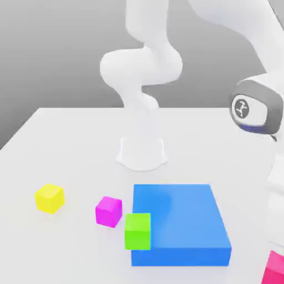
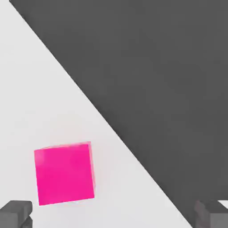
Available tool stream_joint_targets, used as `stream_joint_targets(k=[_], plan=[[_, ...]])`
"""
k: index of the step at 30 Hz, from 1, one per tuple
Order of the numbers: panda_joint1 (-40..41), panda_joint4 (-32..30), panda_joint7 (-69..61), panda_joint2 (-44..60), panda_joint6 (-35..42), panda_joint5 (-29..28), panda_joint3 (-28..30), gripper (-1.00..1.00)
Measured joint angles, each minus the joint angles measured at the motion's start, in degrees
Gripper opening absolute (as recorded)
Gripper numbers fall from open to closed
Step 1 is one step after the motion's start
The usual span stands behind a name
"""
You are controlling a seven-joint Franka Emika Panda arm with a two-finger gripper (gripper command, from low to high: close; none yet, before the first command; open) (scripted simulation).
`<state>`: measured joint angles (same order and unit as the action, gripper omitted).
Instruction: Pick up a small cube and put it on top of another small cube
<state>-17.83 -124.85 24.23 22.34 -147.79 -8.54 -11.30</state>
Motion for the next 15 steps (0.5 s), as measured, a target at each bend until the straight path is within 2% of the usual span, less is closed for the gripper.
stream_joint_targets(k=[4, 5, 11, 15], plan=[[-2.01, 1.63, 0.91, 8.32, -5.41, -2.32, 1.67, 0.0], [-2.41, 1.96, 1.17, 9.86, -6.58, -2.73, 2.15, -1.0], [-2.57, 2.13, 1.3, 10.63, -7.12, -2.93, 2.34, -1.0], [-1.48, 0.87, -0.02, 5.01, -2.77, -1.12, 0.85, -1.0]])
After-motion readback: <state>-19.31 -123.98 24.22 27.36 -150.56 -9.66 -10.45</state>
